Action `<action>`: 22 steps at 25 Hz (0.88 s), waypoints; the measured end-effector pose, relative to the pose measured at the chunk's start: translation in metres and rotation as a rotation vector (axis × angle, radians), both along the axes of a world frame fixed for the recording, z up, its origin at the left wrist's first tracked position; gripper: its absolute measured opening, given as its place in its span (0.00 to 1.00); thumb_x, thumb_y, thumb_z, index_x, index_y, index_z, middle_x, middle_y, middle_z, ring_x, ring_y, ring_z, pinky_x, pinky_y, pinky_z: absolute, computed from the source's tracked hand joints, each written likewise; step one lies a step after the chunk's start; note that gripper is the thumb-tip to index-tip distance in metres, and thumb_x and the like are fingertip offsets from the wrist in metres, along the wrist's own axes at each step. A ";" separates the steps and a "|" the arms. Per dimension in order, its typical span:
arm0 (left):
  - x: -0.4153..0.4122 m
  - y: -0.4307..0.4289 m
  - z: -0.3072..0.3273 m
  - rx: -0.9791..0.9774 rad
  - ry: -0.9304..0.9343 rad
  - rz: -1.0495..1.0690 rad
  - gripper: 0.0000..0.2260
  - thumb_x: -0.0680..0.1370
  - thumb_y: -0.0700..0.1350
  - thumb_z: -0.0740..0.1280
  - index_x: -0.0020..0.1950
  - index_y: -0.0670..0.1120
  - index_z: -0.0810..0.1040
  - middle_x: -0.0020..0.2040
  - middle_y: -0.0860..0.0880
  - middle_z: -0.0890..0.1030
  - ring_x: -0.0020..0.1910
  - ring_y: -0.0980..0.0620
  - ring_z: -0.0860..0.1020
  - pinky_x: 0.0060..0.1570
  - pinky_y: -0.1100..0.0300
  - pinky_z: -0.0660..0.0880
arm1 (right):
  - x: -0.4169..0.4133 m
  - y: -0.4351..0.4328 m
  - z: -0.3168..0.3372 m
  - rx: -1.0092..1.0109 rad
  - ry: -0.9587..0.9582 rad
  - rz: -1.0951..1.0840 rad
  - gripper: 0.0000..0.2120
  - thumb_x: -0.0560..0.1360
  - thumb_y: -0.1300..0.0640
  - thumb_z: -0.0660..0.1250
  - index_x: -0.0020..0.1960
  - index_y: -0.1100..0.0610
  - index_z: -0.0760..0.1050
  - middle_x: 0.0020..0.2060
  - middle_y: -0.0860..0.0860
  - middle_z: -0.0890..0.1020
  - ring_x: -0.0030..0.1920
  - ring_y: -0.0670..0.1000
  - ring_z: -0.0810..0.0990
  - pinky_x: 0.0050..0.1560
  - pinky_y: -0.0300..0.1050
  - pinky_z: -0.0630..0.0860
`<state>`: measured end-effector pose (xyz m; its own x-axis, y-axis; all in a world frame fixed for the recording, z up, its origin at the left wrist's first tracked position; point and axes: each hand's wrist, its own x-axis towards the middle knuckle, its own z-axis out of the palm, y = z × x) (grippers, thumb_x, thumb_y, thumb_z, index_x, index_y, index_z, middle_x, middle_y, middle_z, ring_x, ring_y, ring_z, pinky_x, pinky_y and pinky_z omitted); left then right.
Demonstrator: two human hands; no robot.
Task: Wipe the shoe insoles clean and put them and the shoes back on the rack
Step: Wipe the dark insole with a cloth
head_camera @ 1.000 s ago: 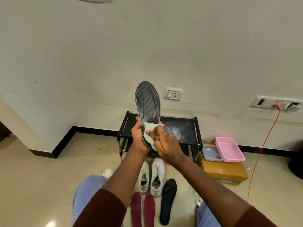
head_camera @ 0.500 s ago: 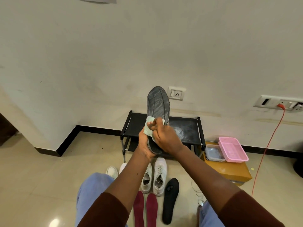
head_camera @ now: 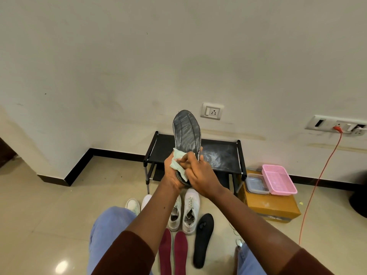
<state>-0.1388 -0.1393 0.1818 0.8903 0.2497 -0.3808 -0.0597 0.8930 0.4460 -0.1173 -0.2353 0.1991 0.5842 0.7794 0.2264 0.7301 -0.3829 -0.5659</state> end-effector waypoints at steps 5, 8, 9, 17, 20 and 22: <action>0.003 -0.008 -0.007 -0.098 -0.024 0.045 0.27 0.81 0.50 0.52 0.29 0.42 0.79 0.25 0.46 0.76 0.25 0.50 0.79 0.28 0.63 0.78 | 0.009 0.010 0.008 -0.009 -0.060 -0.044 0.14 0.74 0.57 0.50 0.55 0.64 0.63 0.52 0.57 0.83 0.45 0.61 0.81 0.45 0.54 0.77; 0.002 -0.011 -0.003 -0.112 -0.039 0.079 0.21 0.81 0.51 0.54 0.41 0.44 0.82 0.35 0.45 0.80 0.35 0.50 0.82 0.39 0.59 0.79 | 0.017 0.019 0.013 -0.019 -0.082 -0.072 0.11 0.77 0.62 0.53 0.58 0.65 0.62 0.54 0.59 0.81 0.46 0.63 0.80 0.43 0.51 0.75; 0.002 -0.011 -0.003 -0.105 -0.023 0.060 0.19 0.81 0.52 0.54 0.45 0.44 0.82 0.39 0.45 0.81 0.40 0.49 0.81 0.44 0.59 0.78 | 0.021 0.022 0.016 -0.036 -0.084 -0.086 0.11 0.78 0.62 0.54 0.59 0.66 0.62 0.54 0.61 0.80 0.47 0.64 0.79 0.44 0.52 0.74; 0.002 -0.001 -0.009 -0.097 -0.043 0.020 0.25 0.82 0.53 0.52 0.40 0.42 0.83 0.35 0.43 0.82 0.36 0.47 0.83 0.39 0.57 0.81 | 0.016 0.011 0.014 -0.097 -0.055 0.017 0.10 0.78 0.61 0.53 0.58 0.63 0.63 0.55 0.60 0.79 0.47 0.61 0.78 0.46 0.51 0.73; 0.000 0.003 -0.001 -0.054 -0.171 -0.124 0.32 0.82 0.55 0.47 0.43 0.36 0.84 0.41 0.38 0.83 0.42 0.42 0.83 0.45 0.52 0.81 | 0.001 -0.001 0.009 -0.046 -0.021 0.018 0.14 0.73 0.57 0.52 0.55 0.63 0.67 0.54 0.56 0.80 0.48 0.58 0.76 0.45 0.46 0.69; 0.004 0.009 -0.009 -0.081 -0.112 -0.099 0.36 0.81 0.60 0.46 0.44 0.34 0.83 0.41 0.37 0.83 0.38 0.41 0.83 0.39 0.51 0.81 | -0.007 -0.007 0.007 0.034 0.002 0.022 0.14 0.70 0.57 0.54 0.52 0.63 0.69 0.53 0.53 0.81 0.49 0.55 0.79 0.44 0.43 0.71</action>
<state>-0.1351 -0.1307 0.1728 0.9469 0.1310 -0.2935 -0.0145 0.9296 0.3682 -0.1245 -0.2428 0.2057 0.5675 0.7840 0.2517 0.7371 -0.3473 -0.5797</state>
